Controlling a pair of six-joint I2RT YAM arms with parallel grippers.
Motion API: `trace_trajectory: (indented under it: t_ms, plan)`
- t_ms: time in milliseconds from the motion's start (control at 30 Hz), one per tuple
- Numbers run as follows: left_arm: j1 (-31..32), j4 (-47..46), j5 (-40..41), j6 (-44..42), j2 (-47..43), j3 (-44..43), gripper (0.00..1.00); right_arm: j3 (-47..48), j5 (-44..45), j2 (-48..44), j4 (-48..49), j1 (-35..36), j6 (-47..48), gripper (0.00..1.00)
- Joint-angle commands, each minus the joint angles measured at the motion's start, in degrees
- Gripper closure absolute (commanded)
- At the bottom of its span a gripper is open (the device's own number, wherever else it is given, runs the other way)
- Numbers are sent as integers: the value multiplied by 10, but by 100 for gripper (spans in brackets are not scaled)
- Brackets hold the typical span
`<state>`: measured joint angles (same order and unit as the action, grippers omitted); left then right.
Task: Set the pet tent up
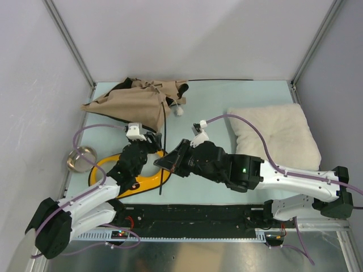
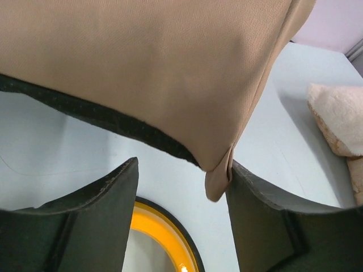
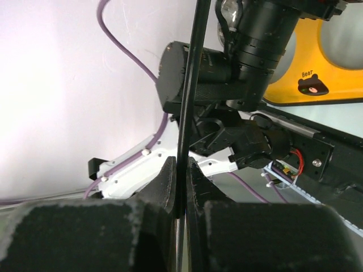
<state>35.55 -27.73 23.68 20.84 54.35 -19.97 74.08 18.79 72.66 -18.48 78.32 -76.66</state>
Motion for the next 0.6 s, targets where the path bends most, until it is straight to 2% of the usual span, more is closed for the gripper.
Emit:
trace_trajectory:
  t_ms: [0, 333, 467, 567]
  plan:
    - [4, -77, -13, 4, -16, 32, 34, 44, 32, -2, 31, -6, -16, 100]
    - [5, -121, -44, 1, -24, 66, 35, 75, 19, 20, 31, -8, -36, 100]
    - [5, -137, -38, -3, -21, 63, 43, 80, 17, 26, 30, -7, -43, 100]
    - [6, -143, -36, -8, -9, 57, 54, 81, 12, 29, 30, -8, -47, 100]
